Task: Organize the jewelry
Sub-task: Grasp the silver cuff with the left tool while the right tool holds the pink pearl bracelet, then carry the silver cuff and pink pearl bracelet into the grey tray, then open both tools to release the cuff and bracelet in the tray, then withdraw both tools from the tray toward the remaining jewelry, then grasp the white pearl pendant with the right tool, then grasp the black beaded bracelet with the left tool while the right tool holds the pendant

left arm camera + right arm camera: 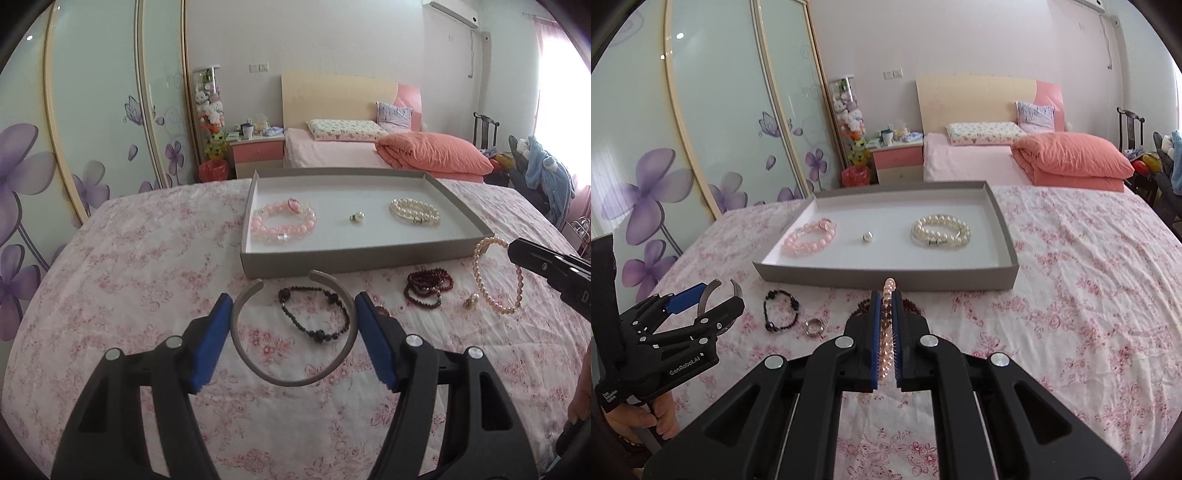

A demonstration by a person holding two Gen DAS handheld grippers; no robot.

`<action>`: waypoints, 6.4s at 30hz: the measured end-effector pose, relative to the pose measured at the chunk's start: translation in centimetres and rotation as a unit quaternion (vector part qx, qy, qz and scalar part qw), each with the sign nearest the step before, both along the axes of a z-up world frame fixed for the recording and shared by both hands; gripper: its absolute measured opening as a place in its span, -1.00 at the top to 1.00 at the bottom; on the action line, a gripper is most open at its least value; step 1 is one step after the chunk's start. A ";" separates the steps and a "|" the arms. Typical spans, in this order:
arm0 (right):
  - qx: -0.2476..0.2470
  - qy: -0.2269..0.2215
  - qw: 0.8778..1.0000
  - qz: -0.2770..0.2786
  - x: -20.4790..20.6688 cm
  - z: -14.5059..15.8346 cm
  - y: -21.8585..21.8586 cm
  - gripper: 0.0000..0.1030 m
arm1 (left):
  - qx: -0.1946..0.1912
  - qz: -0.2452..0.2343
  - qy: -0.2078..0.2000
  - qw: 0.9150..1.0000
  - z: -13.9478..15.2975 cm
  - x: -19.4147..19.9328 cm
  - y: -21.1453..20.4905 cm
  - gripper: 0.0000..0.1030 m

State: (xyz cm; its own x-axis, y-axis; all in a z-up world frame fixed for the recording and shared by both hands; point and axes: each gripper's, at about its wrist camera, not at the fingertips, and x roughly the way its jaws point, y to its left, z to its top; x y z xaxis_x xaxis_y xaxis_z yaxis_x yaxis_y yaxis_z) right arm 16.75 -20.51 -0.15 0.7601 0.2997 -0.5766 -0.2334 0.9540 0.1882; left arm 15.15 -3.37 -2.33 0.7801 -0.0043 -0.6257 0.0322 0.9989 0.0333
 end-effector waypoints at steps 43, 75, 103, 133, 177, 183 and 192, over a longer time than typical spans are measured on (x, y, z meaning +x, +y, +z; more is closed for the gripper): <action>0.020 -0.143 0.989 -0.020 3.1 7.7 -0.7 0.87 | -0.010 0.001 -0.111 0.994 7.6 6.4 -1.6 -0.28; 0.029 0.033 0.998 -0.035 16.3 -2.3 -0.5 0.83 | -0.021 -0.011 -0.027 0.999 0.6 19.0 -1.6 -0.28; 0.002 0.024 0.999 -0.035 7.6 -1.0 -1.3 0.24 | -0.039 0.025 -0.027 0.999 2.8 8.5 4.5 -0.33; -0.096 0.110 0.989 -0.020 4.0 -6.9 0.8 0.61 | 0.009 -0.027 0.062 0.998 -3.5 3.6 2.0 -0.47; -0.087 0.112 0.989 -0.035 3.1 -6.8 -0.4 0.69 | -0.022 0.020 0.113 0.993 -4.9 6.6 2.7 0.91; -0.078 0.110 0.990 -0.037 3.0 -6.6 -0.5 0.70 | -0.039 0.016 0.094 0.995 -3.8 5.9 3.5 0.91; -0.070 0.097 0.992 -0.037 2.7 -6.0 -0.4 0.70 | -0.065 0.007 0.064 0.996 -2.1 4.9 4.0 0.91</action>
State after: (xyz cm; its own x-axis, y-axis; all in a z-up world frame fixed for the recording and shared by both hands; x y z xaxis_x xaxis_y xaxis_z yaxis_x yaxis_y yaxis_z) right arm 19.43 -20.87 -6.13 0.6481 0.1538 -0.7458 -0.1351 0.9871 0.0861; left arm 20.06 0.64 -4.40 0.6947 -0.0817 -0.7146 0.0148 0.9949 -0.0994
